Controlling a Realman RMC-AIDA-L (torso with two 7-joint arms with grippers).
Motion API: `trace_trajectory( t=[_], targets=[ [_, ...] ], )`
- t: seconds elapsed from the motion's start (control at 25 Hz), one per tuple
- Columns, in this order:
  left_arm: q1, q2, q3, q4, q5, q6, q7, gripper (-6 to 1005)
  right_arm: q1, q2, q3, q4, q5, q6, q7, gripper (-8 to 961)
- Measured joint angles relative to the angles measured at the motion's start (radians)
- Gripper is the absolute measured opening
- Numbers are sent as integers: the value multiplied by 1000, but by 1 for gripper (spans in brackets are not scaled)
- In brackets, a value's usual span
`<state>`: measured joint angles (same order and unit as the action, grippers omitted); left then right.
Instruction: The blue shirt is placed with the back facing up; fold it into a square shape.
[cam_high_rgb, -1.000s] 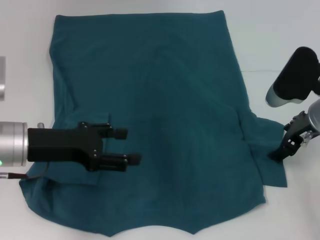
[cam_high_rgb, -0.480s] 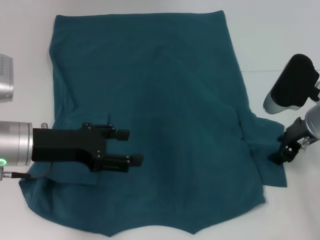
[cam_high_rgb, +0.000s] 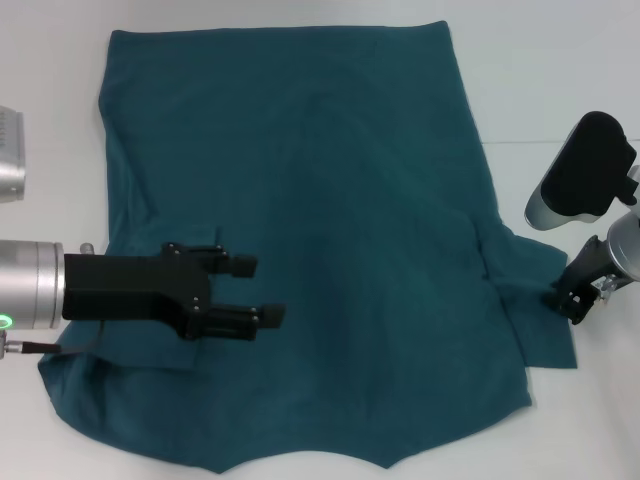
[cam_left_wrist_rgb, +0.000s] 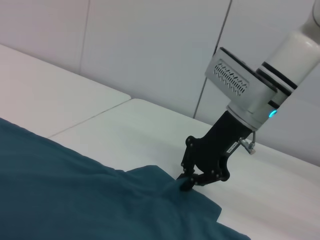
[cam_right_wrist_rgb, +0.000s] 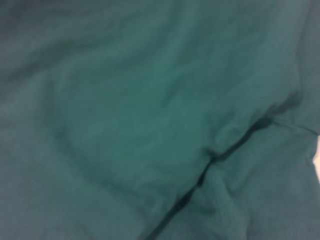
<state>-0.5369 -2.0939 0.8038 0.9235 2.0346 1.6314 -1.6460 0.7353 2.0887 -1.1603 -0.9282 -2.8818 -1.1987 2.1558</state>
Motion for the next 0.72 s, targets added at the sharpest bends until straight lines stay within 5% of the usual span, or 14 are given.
trace_trajectory(
  t=[0.28, 0.72],
  targets=[
    [0, 0, 3, -2, 0, -19, 0, 841, -5, 1, 1, -27, -2, -1, 3, 92],
    [-8, 7, 6, -5, -1, -30, 0, 841, -15, 7, -16, -246, -42, -148, 49, 34]
  ],
)
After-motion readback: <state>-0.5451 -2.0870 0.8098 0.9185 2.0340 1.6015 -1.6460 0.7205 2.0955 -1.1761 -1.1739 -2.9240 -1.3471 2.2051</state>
